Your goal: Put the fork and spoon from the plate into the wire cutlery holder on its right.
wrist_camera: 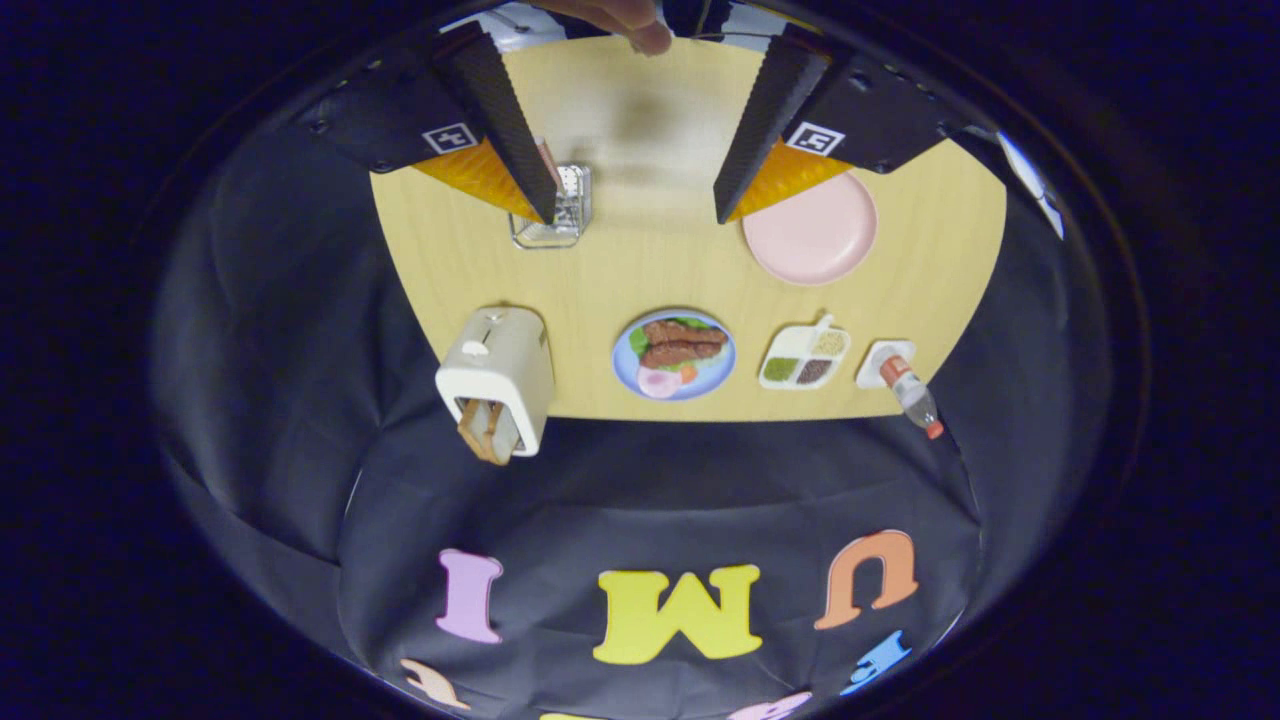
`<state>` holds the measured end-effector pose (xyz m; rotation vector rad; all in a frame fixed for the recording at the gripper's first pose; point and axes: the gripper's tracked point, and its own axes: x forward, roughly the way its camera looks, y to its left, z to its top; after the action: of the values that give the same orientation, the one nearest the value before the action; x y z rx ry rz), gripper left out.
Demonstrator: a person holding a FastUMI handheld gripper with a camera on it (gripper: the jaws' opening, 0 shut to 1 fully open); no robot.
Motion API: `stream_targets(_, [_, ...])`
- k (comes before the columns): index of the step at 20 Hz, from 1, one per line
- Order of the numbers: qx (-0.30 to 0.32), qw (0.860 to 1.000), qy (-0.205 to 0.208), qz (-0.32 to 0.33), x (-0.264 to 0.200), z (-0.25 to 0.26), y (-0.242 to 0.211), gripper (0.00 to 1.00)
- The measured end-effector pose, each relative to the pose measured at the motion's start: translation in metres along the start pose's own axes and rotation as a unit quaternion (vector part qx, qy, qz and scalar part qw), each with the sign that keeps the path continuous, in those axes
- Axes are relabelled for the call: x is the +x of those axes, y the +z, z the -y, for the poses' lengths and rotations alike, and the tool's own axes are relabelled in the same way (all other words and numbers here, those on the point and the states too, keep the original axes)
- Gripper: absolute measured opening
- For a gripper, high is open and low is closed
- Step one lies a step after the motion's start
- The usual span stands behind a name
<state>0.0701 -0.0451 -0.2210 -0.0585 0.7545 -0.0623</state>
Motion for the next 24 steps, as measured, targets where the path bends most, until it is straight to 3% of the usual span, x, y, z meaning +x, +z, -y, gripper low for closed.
stream_targets(4, [0.028, 0.992, 0.025, 0.121, -0.040, -0.027, 0.037, 0.95])
stream_targets(9, [0.042, 0.963, 0.004, 0.267, -0.101, -0.039, 0.072, 0.95])
stream_targets(15, [0.015, 0.944, 0.010, 0.329, -0.160, -0.063, 0.077, 0.95])
stream_targets(24, [0.000, 0.934, 0.015, 0.356, -0.203, -0.075, 0.073, 0.96])
